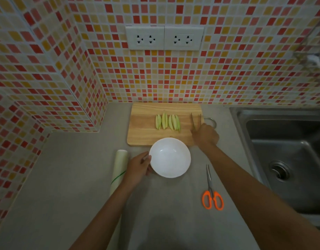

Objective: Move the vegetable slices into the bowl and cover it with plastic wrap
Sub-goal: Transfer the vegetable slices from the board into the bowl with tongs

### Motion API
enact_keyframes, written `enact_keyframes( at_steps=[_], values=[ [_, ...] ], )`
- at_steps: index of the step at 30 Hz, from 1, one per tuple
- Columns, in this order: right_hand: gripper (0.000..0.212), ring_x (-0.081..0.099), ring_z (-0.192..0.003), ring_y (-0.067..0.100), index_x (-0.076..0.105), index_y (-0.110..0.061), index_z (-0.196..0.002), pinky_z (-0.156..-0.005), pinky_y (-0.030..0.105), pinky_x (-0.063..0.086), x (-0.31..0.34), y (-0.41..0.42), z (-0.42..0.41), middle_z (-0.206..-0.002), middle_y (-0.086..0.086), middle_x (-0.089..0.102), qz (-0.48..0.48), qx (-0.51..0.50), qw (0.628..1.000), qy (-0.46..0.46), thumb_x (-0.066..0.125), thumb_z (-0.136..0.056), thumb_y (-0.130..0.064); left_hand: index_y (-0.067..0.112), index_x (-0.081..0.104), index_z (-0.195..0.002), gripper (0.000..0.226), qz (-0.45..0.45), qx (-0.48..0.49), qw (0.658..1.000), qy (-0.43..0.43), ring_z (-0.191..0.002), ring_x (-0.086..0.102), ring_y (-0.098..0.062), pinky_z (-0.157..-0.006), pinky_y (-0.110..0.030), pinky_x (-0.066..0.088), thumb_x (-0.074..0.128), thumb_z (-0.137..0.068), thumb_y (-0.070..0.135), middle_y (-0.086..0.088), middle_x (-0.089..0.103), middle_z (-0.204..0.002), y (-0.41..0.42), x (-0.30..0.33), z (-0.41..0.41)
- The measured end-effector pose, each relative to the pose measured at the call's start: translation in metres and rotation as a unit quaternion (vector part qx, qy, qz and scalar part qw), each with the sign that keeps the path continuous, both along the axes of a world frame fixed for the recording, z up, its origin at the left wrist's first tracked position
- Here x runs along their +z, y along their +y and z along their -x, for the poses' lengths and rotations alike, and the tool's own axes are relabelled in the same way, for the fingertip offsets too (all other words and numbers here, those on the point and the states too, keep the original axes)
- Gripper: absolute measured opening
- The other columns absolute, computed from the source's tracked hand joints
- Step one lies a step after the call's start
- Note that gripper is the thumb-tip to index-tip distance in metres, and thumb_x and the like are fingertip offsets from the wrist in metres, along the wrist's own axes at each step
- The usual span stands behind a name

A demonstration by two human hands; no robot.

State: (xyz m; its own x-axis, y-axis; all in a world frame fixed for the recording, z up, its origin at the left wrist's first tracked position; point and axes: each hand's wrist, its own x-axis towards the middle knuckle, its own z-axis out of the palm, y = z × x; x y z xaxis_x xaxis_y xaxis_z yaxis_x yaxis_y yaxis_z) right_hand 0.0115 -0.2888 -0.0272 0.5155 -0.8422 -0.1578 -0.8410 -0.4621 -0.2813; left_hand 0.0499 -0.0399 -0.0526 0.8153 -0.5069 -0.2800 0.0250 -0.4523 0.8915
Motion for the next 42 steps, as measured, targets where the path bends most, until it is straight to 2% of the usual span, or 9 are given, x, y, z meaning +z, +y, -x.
enact_keyframes(
  at_steps=[3,8,12,15,22,26,33,39,42],
  values=[
    [0.037,0.066,-0.102,0.030,0.065,-0.009,-0.109,-0.079,0.036,0.052,-0.007,-0.004,-0.009,-0.113,0.012,0.067,-0.006,-0.001,0.999,0.040,0.055,-0.090,-0.039,0.025,0.064,-0.110,0.021,-0.001,-0.007,1.000,-0.007,-0.047,0.058,-0.001,-0.050,-0.016,0.048,0.047,-0.098,0.018,0.003,0.063,-0.064,0.000,-0.001,0.000],
    [0.021,0.067,-0.101,0.029,0.065,-0.008,-0.105,-0.076,0.032,0.051,-0.009,-0.006,-0.009,-0.110,0.011,0.068,-0.008,-0.005,0.999,0.041,0.053,-0.089,-0.013,0.024,0.064,-0.119,0.026,-0.011,-0.024,0.999,-0.032,-0.057,0.057,-0.013,-0.062,-0.027,0.050,0.047,-0.098,0.021,0.001,0.063,-0.064,0.001,-0.002,0.002],
    [0.018,0.065,-0.099,0.032,0.064,-0.004,-0.100,-0.068,0.030,0.043,-0.001,-0.004,-0.007,-0.107,0.014,0.067,-0.043,0.010,0.999,-0.021,0.059,-0.087,-0.015,0.019,0.065,-0.119,0.028,-0.019,-0.027,0.999,-0.040,-0.062,0.060,-0.017,-0.071,-0.039,0.054,0.046,-0.098,0.021,-0.008,0.068,-0.071,0.000,-0.001,0.004],
    [0.019,0.064,-0.095,0.035,0.064,0.002,-0.095,-0.064,0.030,0.041,0.006,0.007,-0.003,-0.102,0.019,0.068,-0.057,0.044,0.996,-0.062,0.058,-0.088,-0.015,0.020,0.065,-0.119,0.029,-0.020,-0.026,0.998,-0.045,-0.060,0.059,-0.016,-0.069,-0.037,0.053,0.046,-0.098,0.019,-0.008,0.067,-0.071,0.001,0.001,0.005],
    [0.011,0.063,-0.088,0.032,0.059,-0.002,-0.081,-0.061,0.029,0.037,0.018,0.034,0.001,-0.091,0.015,0.065,-0.055,0.074,0.994,-0.059,0.055,-0.087,-0.009,0.011,0.069,-0.110,0.028,-0.028,-0.030,0.998,-0.055,-0.063,0.060,-0.021,-0.074,-0.041,0.054,0.045,-0.097,0.016,-0.005,0.065,-0.069,0.000,0.006,0.006],
    [0.038,0.052,-0.071,0.024,0.034,-0.015,-0.056,-0.058,0.029,0.034,0.019,0.042,-0.002,-0.063,0.001,0.044,-0.042,0.082,0.994,-0.060,0.057,-0.085,-0.009,0.011,0.068,-0.111,0.028,-0.029,-0.028,0.997,-0.060,-0.062,0.059,-0.020,-0.075,-0.041,0.054,0.045,-0.098,0.016,-0.006,0.065,-0.068,0.000,0.007,0.005],
    [0.039,0.047,-0.063,0.022,0.034,-0.012,-0.052,-0.044,0.028,0.022,0.022,0.045,-0.002,-0.055,0.000,0.037,-0.078,0.070,0.990,-0.100,0.053,-0.084,-0.002,0.015,0.066,-0.119,0.031,-0.031,-0.022,0.998,-0.050,-0.060,0.060,-0.018,-0.071,-0.034,0.053,0.045,-0.097,0.013,-0.006,0.066,-0.070,-0.001,0.005,0.006],
    [0.049,0.022,-0.041,0.006,0.027,-0.019,-0.046,-0.042,0.020,0.016,0.047,0.076,0.058,-0.045,-0.006,0.023,-0.111,0.071,0.959,-0.252,0.058,-0.081,-0.006,0.015,0.064,-0.123,0.033,-0.036,-0.024,0.998,-0.047,-0.073,0.068,-0.031,-0.079,-0.046,0.057,0.047,-0.095,0.011,-0.012,0.070,-0.075,-0.002,0.002,0.005],
    [0.050,0.021,-0.044,0.005,0.027,-0.021,-0.046,-0.041,0.020,0.017,0.046,0.102,0.100,-0.045,-0.007,0.021,-0.112,0.104,0.961,-0.229,0.061,-0.080,-0.007,0.016,0.065,-0.121,0.032,-0.037,-0.021,0.998,-0.048,-0.072,0.068,-0.034,-0.079,-0.048,0.057,0.047,-0.094,0.010,-0.017,0.071,-0.074,-0.002,0.001,0.005]
  ],
)
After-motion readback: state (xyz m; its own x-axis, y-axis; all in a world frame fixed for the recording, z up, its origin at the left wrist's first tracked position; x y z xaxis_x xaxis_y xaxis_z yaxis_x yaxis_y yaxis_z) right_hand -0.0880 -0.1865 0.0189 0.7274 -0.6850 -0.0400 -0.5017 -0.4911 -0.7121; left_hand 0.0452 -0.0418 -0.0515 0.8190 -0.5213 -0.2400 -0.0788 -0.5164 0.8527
